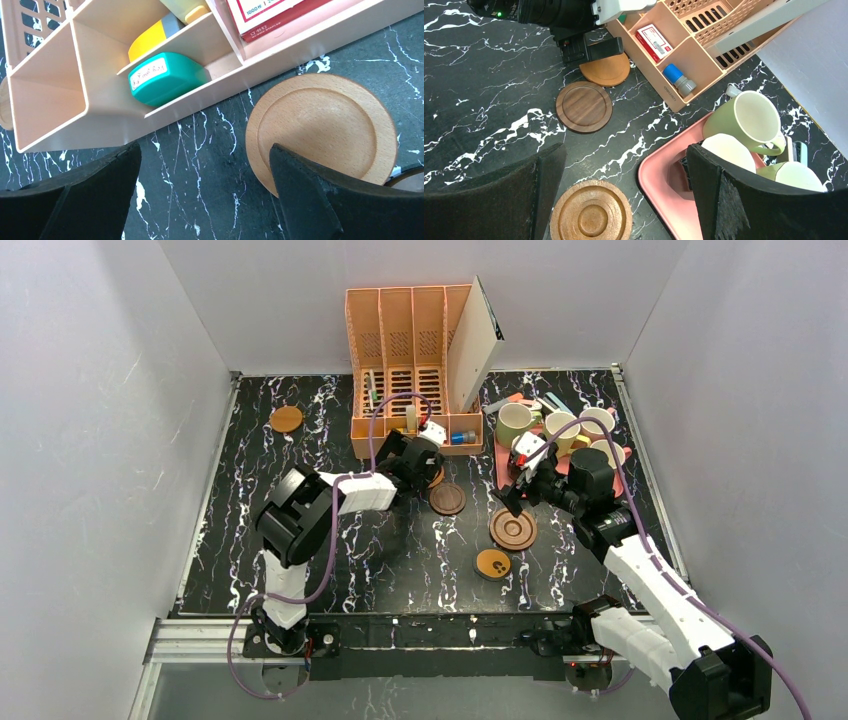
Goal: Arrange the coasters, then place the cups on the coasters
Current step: Move the coaster to the center of the board.
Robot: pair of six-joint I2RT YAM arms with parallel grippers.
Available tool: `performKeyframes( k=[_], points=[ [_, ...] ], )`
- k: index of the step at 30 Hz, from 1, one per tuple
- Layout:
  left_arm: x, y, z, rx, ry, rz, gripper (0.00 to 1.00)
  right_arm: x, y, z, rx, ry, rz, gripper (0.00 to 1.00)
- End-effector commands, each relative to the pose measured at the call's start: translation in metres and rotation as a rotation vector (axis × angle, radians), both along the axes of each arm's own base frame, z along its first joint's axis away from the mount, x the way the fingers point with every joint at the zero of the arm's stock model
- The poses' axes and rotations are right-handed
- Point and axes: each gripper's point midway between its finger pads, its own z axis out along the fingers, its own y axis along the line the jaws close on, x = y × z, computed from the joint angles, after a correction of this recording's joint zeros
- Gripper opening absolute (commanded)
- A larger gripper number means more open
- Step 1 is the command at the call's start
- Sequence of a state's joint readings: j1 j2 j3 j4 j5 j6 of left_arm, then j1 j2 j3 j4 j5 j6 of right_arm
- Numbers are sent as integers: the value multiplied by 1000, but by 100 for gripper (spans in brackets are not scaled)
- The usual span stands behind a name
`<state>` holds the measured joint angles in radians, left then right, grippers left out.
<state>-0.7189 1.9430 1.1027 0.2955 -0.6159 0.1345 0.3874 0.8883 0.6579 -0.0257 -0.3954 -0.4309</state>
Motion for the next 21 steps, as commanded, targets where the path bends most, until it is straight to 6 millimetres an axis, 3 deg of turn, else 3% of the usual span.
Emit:
performKeyframes(
  k=[1, 9, 14, 17, 21],
  points=[
    [-12, 9, -7, 31, 19, -1, 98, 0, 2, 18, 22, -65, 17, 98],
    [-45, 37, -20, 112, 82, -40, 98, -1, 3, 18, 28, -61, 24, 98],
    [-70, 72, -23, 149, 110, -23, 98, -2, 4, 19, 33, -61, 29, 98],
    [-78, 101, -23, 140, 125, 18, 98, -3, 5, 19, 36, -57, 34, 98],
    [-79, 157, -26, 137, 150, 136, 98, -4, 6, 19, 40, -50, 38, 98]
  ],
)
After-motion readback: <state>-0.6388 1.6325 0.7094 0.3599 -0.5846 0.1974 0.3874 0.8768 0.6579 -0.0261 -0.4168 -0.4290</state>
